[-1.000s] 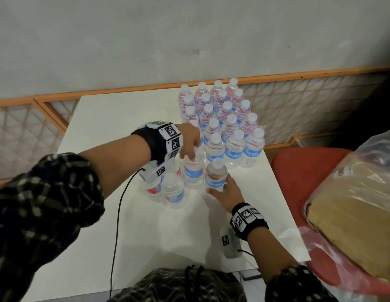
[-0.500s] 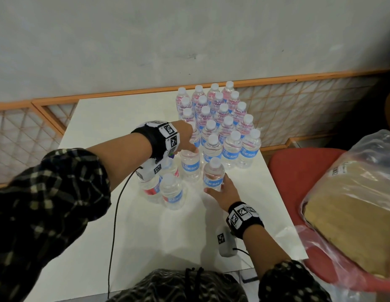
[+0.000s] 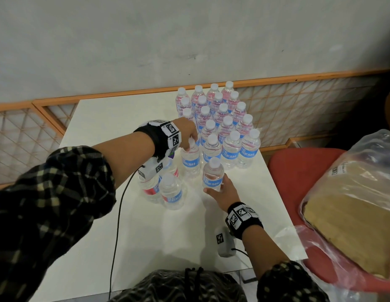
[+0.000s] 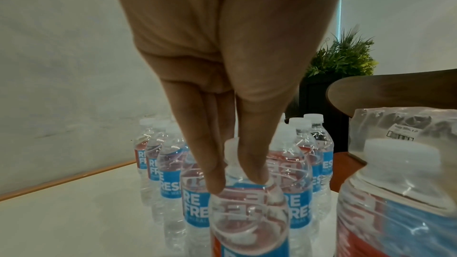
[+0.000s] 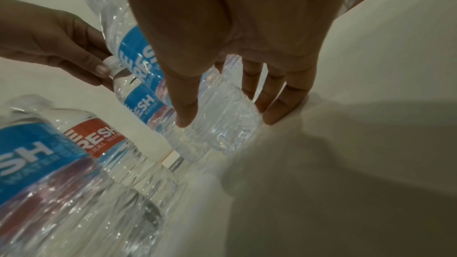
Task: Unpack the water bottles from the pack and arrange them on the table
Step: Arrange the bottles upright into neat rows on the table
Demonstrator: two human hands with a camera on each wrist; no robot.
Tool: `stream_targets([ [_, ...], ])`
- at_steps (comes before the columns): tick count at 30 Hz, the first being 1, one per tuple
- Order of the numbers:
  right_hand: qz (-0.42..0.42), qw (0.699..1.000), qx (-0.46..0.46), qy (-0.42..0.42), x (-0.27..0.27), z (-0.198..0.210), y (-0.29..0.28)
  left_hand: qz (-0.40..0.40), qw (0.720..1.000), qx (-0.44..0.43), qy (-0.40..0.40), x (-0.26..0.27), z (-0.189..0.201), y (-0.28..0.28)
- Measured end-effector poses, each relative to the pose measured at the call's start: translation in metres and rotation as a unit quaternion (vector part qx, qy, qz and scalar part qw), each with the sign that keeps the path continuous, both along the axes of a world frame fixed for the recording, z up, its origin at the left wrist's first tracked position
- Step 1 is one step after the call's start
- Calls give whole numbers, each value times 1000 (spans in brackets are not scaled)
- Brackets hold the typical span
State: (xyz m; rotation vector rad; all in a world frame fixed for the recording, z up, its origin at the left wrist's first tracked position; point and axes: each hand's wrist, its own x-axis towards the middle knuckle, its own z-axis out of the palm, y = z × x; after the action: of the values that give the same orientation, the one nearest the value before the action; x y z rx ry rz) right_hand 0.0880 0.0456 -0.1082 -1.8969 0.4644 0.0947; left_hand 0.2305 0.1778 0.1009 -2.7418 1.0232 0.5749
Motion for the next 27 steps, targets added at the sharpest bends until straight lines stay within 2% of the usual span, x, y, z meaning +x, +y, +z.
stream_targets([
  [13, -1, 1000, -4, 14, -1, 6, 1, -4, 1000, -19, 1, 2, -1, -8],
  [21, -6, 1000, 8, 13, -3, 8, 1, 66, 997, -35, -4, 2, -3, 1],
  [23, -5, 1000, 5, 14, -3, 7, 0, 80, 997, -11, -15, 0, 3, 10],
  [27, -3, 1000, 5, 12, -3, 6, 0, 94, 989, 112, 10, -5, 11, 33],
])
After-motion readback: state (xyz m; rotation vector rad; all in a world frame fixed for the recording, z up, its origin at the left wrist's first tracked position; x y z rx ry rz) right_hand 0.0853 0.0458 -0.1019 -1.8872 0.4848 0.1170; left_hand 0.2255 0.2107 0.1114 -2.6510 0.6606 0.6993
